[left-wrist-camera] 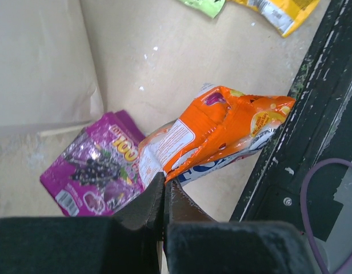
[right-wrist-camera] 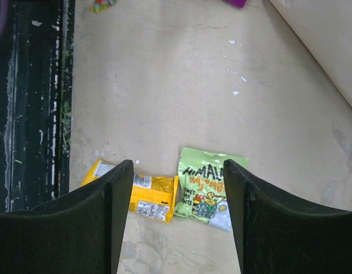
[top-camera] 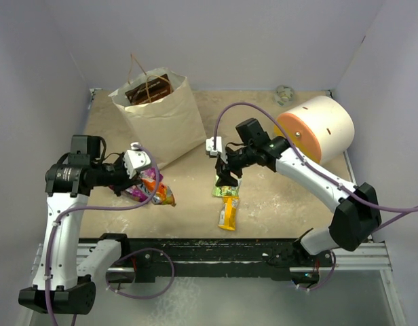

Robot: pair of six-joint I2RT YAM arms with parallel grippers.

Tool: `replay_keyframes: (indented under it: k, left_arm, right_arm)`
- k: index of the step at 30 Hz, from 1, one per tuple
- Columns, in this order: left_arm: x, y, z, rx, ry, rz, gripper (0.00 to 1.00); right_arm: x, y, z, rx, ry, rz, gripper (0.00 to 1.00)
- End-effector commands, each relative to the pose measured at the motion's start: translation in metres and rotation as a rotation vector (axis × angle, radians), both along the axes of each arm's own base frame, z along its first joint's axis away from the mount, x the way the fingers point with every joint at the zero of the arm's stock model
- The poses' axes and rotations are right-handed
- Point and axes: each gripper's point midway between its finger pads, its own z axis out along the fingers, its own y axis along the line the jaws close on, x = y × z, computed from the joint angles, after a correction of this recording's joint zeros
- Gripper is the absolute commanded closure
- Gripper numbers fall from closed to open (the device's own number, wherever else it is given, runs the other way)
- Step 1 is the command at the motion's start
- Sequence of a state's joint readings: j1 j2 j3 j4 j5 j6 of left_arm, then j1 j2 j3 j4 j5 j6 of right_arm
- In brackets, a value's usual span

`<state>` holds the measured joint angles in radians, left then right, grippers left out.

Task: Place the snacks into the paper bag
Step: Place the snack in the paper bag.

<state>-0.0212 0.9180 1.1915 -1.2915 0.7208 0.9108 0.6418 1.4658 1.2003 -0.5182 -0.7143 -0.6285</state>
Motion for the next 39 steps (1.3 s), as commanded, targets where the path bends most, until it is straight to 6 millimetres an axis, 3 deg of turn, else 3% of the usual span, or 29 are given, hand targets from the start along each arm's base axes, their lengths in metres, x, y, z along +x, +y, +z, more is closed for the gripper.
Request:
replay_keyframes:
  k: [1, 7, 11, 21, 32, 39]
  left_arm:
    - [-0.004, 0.018, 0.014, 0.071, -0.011, 0.113, 1.0]
    - [-0.001, 0.04, 0.025, 0.133, 0.008, 0.283, 1.0]
    - [0.002, 0.045, 0.042, 0.117, 0.032, 0.388, 1.0]
    - [0.042, 0.067, 0.097, 0.08, -0.052, 0.652, 1.0]
    - [0.069, 0.088, 0.181, 0.054, -0.259, 0.785, 1.0]
    - [0.098, 0.103, 0.228, 0.016, -0.38, 0.88, 1.0]
  right_arm:
    - [0.01, -0.007, 0.003, -0.02, -0.047, -0.041, 0.33]
    - [0.015, -0.009, -0.004, -0.053, -0.029, -0.053, 0.33]
    - [0.017, -0.011, -0.003, -0.052, -0.047, -0.071, 0.33]
    - [0.014, -0.016, 0.011, -0.008, -0.106, -0.087, 0.33]
    - [0.01, -0.015, 0.024, 0.031, -0.139, -0.077, 0.33]
    - [0.01, -0.017, 0.027, 0.04, -0.151, -0.085, 0.33]
